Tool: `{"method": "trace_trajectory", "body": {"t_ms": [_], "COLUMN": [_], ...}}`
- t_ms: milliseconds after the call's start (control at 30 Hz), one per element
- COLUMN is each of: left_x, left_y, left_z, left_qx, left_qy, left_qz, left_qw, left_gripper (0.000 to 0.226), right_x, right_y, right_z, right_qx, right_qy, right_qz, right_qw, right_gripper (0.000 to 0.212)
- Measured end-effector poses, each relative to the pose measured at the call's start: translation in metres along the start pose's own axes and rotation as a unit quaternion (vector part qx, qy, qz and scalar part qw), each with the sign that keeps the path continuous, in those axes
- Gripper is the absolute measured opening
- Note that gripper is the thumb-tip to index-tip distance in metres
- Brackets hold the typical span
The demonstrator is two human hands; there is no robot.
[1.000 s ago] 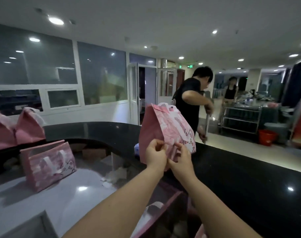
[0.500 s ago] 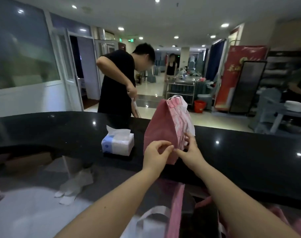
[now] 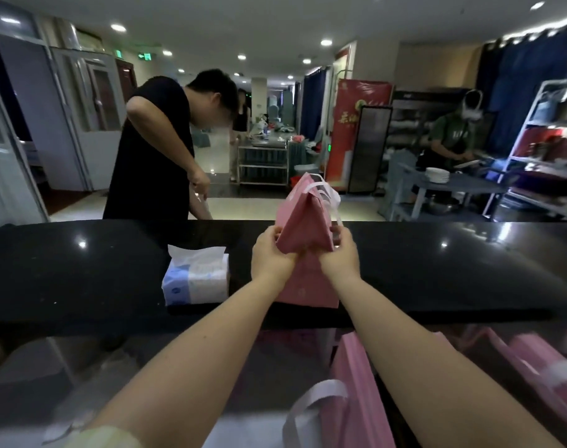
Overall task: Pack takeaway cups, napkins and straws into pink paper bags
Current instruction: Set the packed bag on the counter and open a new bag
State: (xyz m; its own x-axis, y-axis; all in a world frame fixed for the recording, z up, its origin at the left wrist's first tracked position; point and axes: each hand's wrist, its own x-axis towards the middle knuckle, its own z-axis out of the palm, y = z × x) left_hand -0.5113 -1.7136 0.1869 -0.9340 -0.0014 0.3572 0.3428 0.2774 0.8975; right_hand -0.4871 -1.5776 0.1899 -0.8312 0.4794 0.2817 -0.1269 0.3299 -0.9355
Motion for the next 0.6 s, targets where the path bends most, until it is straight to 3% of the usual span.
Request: {"method": "trace_trajectory", "body": {"t_ms": [367,600], "left_x": [-0.026,-0.013], "left_y": [-0.06,-0.079], "left_z": [-0.018,-0.041], "left_qx": [0.014,0.078], "left_qy": [-0.041,-0.028], "left_qz": [-0.036,-0.03], "left_qw": [0.998,0.996], "left_gripper": [0.029,0.019], "right_x": [-0.015,-0.016], "right_y": [0.035,0.019], "right_z": [-0.02,0.005], "right_qx": [-0.205,-0.202], "right_qy": [-0.131,-0.156], "right_qz": [0.087,0.07], "right_qw": [0.966,0.964], "right_gripper": [0.046,0.046]}}
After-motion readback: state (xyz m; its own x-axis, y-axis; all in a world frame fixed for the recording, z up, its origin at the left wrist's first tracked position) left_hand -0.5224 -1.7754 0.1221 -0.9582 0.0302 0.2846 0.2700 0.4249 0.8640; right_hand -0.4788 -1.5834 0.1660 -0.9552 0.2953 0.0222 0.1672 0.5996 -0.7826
